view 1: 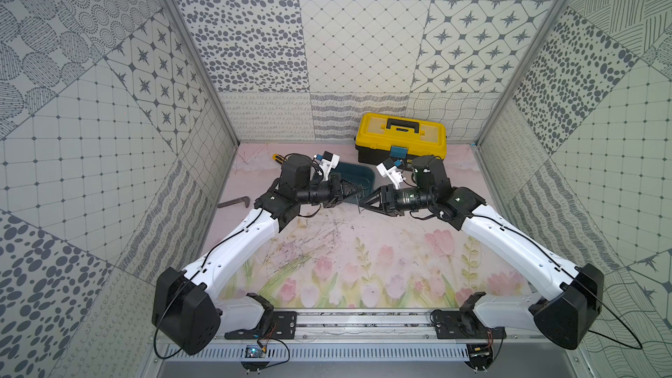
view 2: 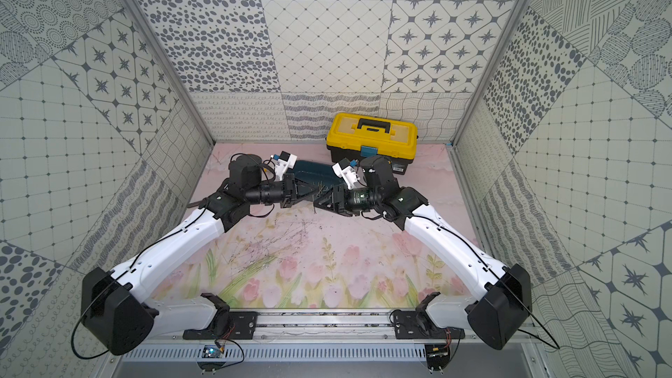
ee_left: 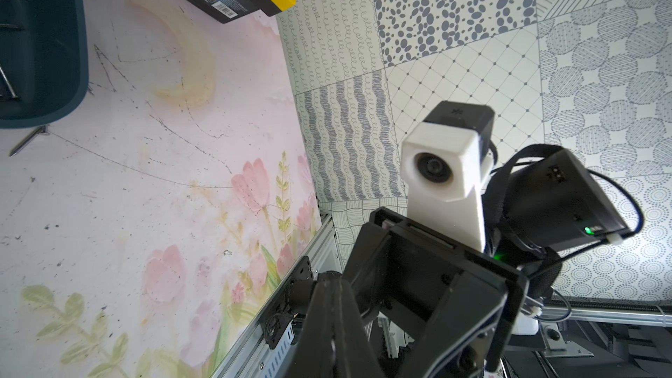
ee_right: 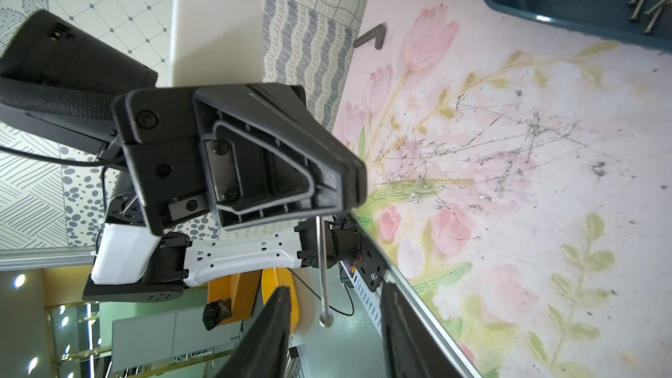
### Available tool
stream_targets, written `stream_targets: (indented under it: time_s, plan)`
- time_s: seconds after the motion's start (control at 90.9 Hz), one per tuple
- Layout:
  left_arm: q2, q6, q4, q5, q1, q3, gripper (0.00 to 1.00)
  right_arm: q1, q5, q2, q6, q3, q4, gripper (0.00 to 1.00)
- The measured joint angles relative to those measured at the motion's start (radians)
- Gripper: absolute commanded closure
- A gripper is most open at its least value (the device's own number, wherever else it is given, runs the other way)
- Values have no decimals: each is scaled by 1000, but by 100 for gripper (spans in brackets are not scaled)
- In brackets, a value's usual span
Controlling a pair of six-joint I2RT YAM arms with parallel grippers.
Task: Put the nails on the desktop into the storage box
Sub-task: Pick up the nail from the center of the board, then place the nail in the storage box.
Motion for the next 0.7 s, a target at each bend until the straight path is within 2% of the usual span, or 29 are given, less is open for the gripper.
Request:
stream_targets:
  time_s: [0.165, 0.308, 0.704]
  plan:
    - [119, 73, -124, -8, 15, 152, 100, -35, 31, -31, -34, -8, -34, 54]
    - [259, 156, -269, -38, 34, 332, 100, -36, 74, -34, -115, 7, -116, 54]
    - [719, 401, -690, -274, 55, 914, 100, -36, 230, -43, -323, 77, -327, 54]
